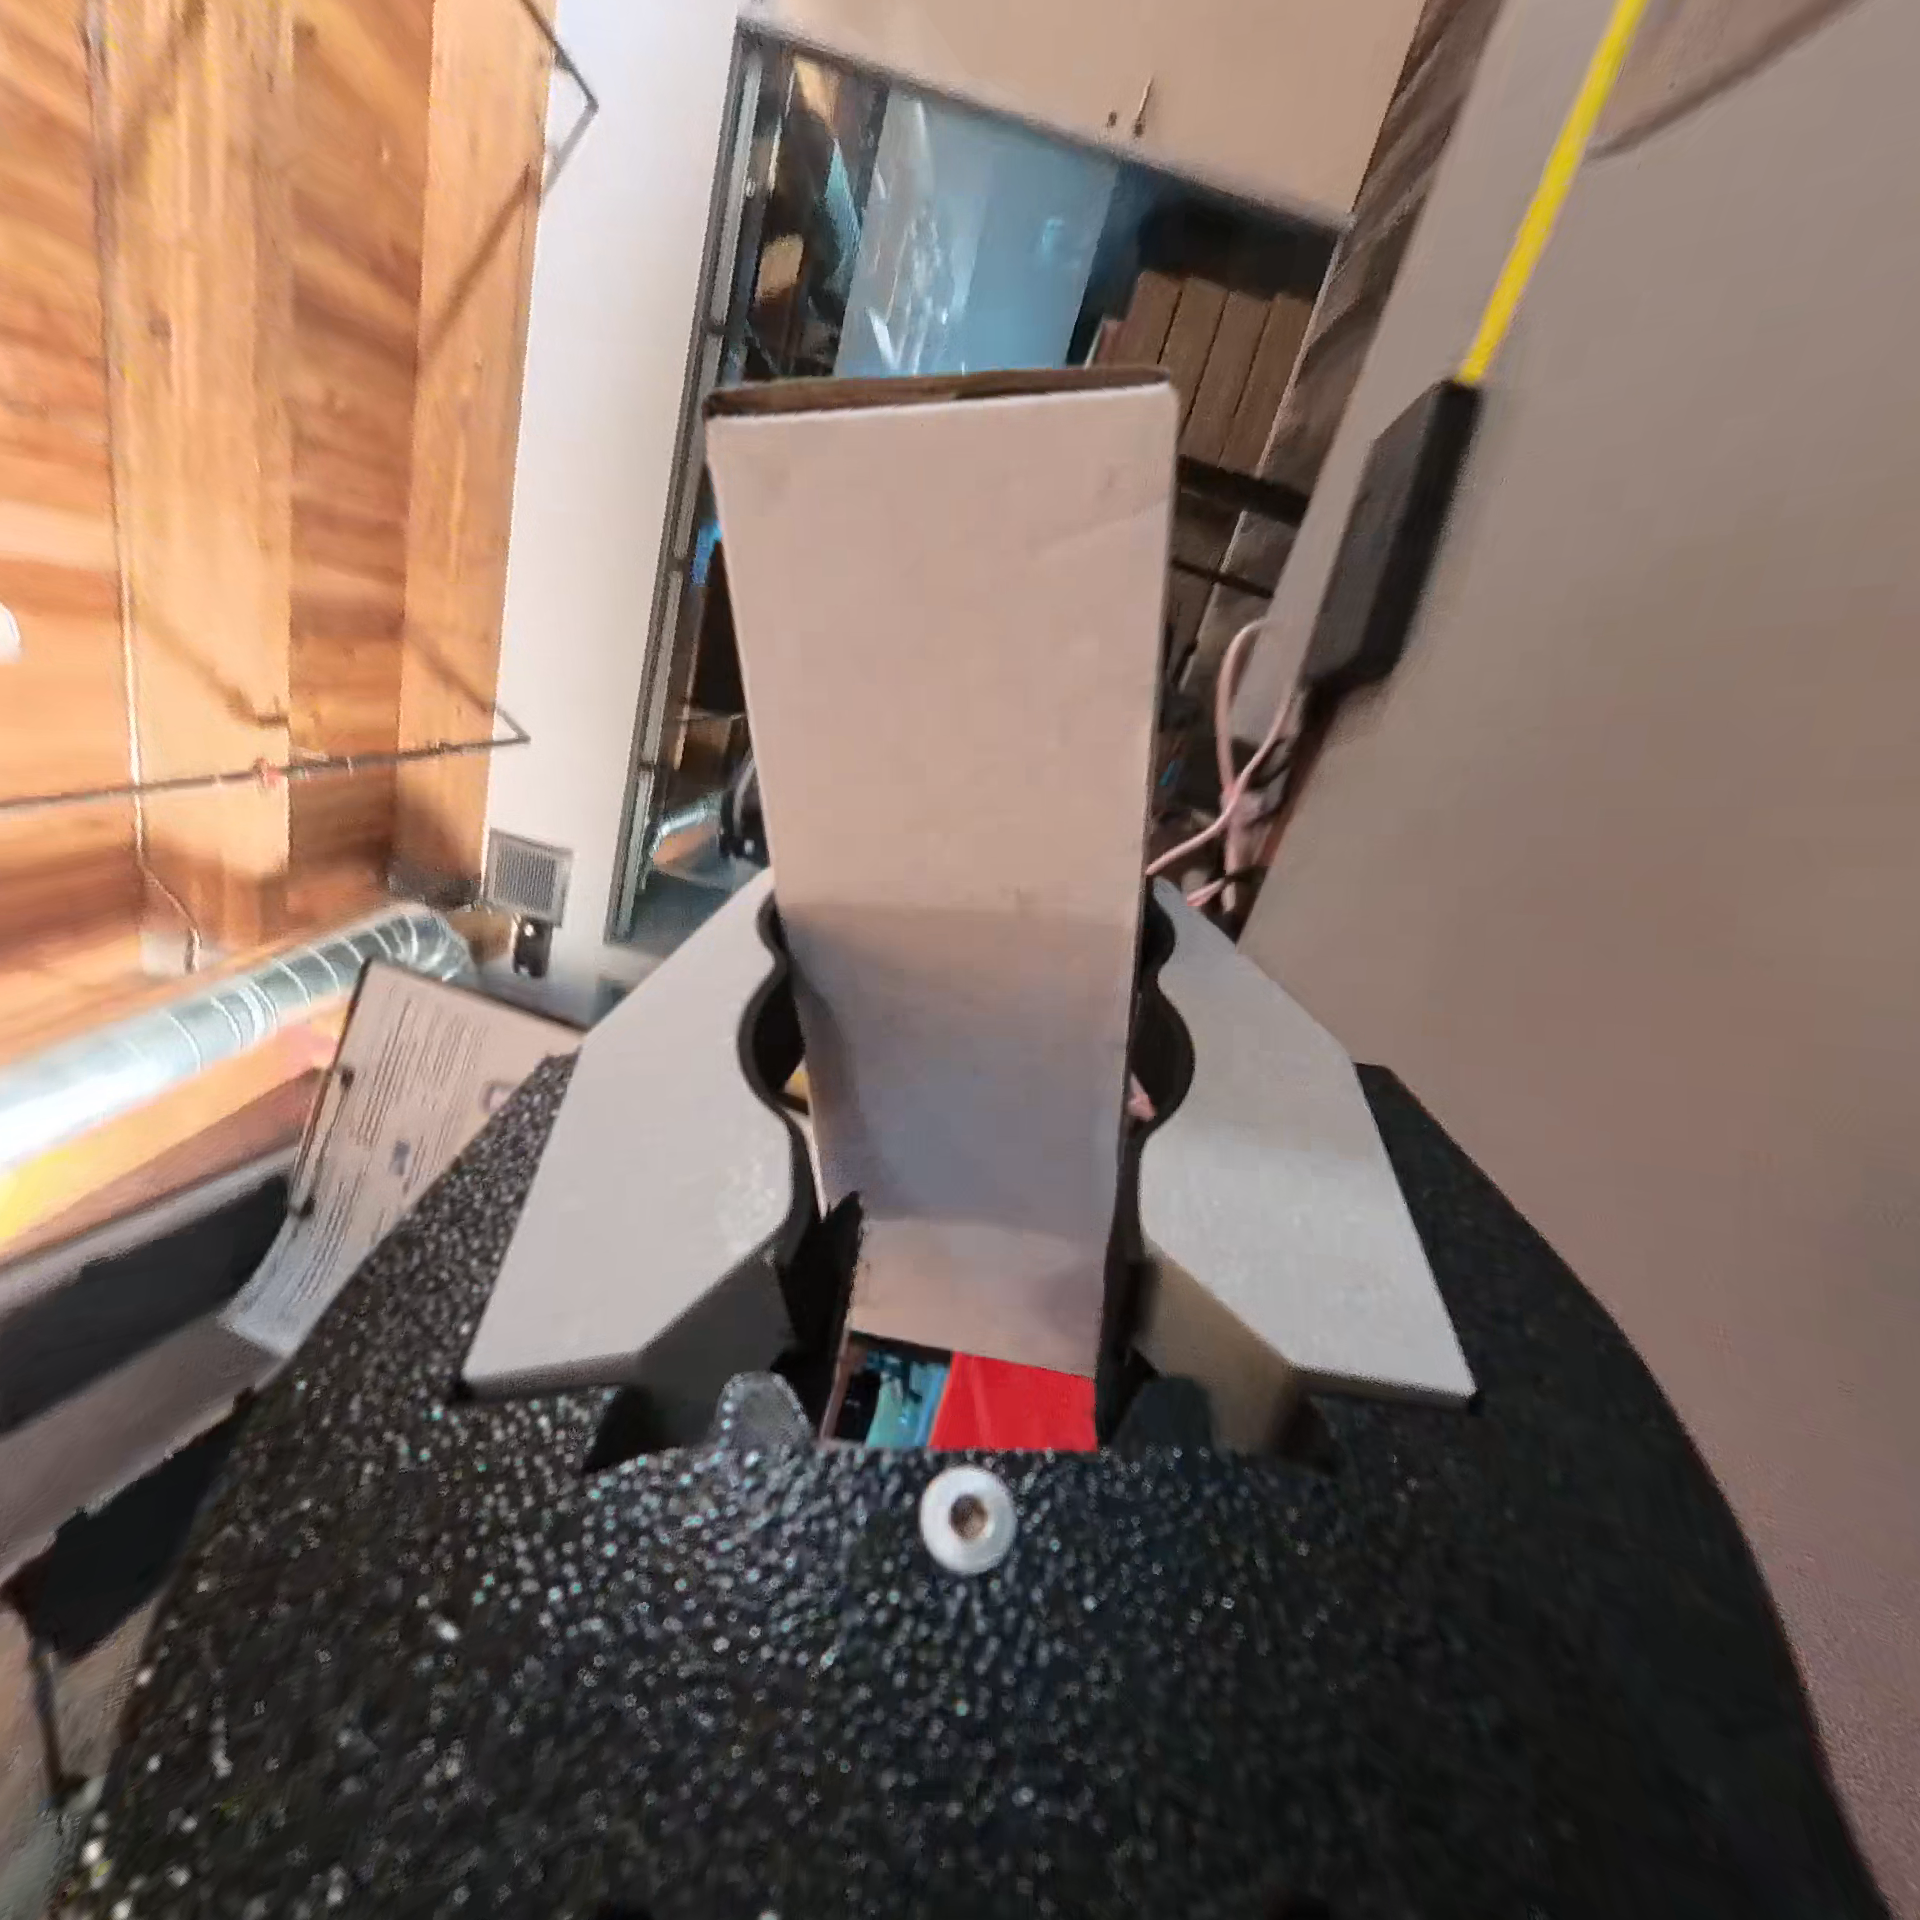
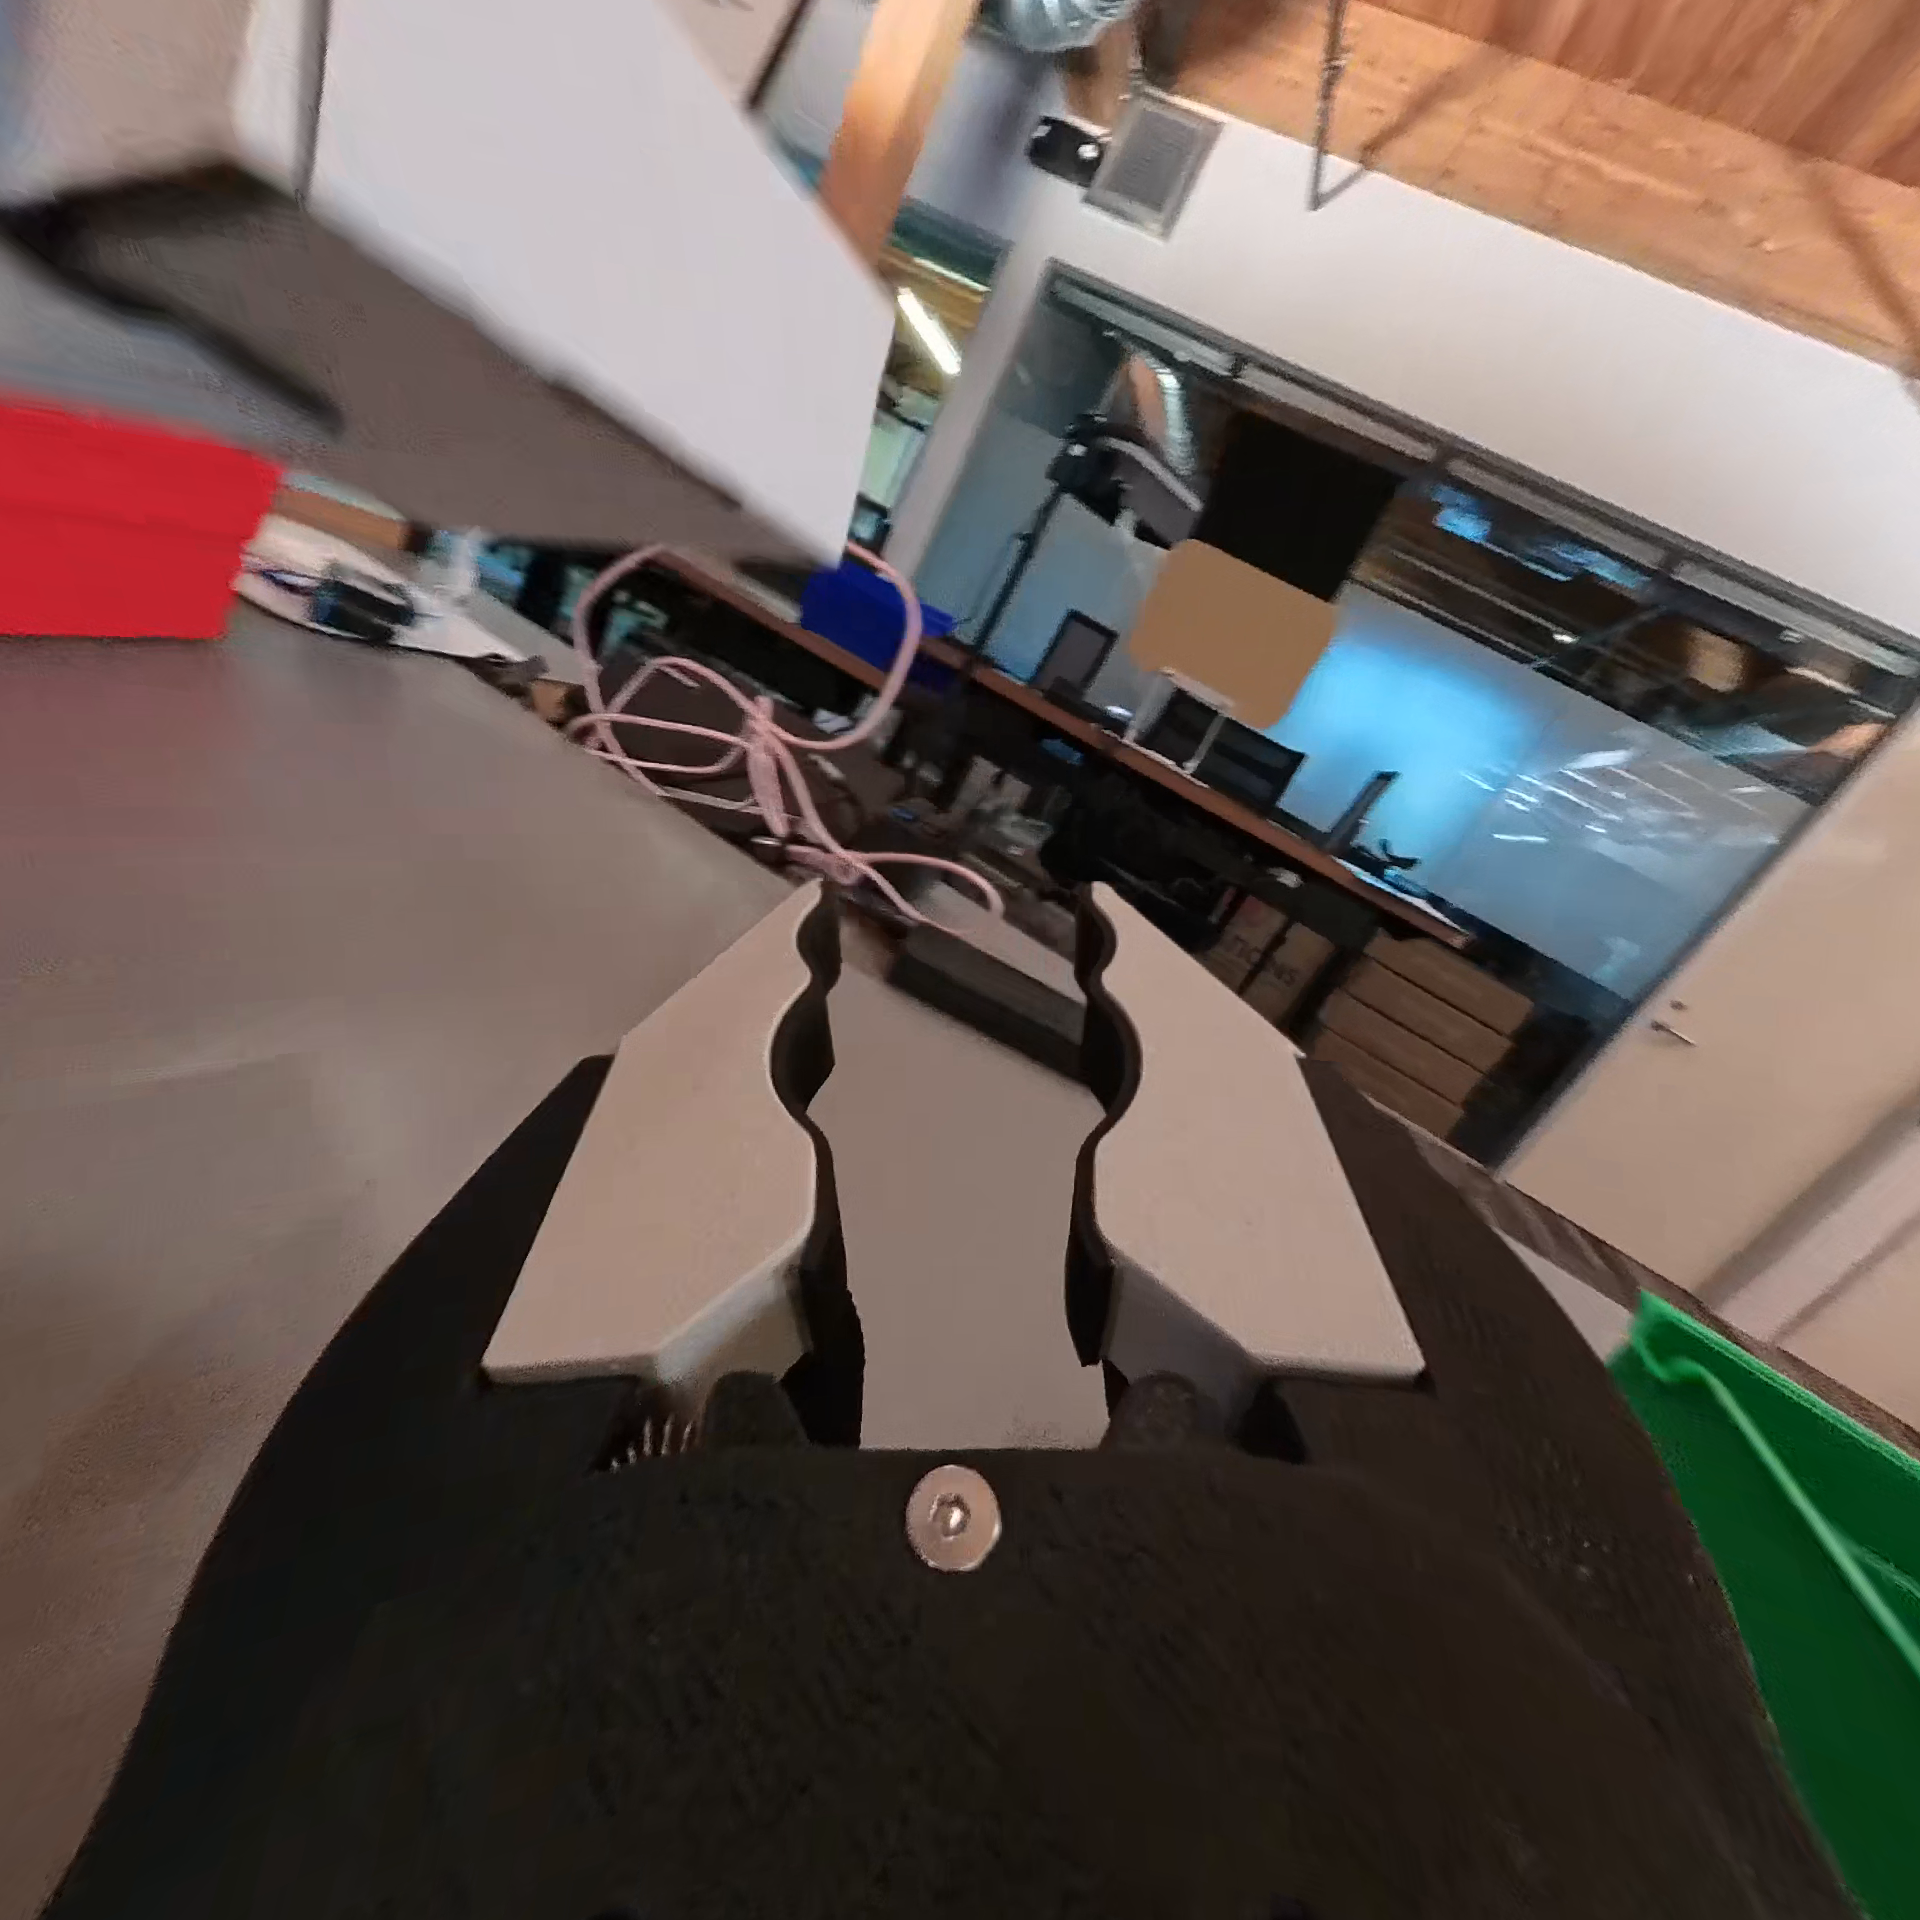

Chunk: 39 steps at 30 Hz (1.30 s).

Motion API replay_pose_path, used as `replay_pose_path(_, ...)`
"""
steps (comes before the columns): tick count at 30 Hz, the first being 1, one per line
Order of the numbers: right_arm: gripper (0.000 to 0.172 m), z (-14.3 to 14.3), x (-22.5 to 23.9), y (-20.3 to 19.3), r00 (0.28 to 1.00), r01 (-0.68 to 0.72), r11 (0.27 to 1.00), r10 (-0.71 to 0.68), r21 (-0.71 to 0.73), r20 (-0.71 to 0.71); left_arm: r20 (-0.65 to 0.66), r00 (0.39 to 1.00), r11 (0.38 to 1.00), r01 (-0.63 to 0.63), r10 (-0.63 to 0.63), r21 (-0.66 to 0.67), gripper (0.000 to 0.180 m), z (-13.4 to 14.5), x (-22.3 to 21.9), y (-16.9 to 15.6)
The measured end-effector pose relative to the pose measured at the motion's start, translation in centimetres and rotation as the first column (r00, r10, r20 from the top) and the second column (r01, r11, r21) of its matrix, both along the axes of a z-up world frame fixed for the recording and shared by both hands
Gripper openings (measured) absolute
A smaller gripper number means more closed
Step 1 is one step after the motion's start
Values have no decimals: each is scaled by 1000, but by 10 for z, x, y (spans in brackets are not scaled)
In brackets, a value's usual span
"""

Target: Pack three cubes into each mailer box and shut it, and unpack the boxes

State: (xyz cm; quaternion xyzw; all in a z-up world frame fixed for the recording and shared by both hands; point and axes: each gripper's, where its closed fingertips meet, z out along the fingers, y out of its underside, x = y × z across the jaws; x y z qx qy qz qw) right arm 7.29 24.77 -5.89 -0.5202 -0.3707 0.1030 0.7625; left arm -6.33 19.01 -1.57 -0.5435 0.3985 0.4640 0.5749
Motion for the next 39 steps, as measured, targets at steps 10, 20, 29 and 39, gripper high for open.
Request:
replay_pose_path(10, 29, -1, 48, 61, 991, 115, 993, -116, -22, -60, -257, 966, 990, -12, -25, -141, 63, -115, 65, 60)
replay_pose_path(20, 29, 0, 8, 45, 999, -45, 998, 45, 34, -4, -160, 987, 975, -46, 11, -216, 63, -131, 58, 68)
replay_pose_path(29, 34, 0, 8, 42, 998, -64, 998, 64, 21, -19, 221, 971, 957, 144, -88, -253, 113, -117, 71, 52)
replay_pose_path(39, 37, 2, 18, 45, 995, -60, 998, 59, -18, -77, 454, 832, 887, 430, -317, -169, 125, -105, 99, 23)
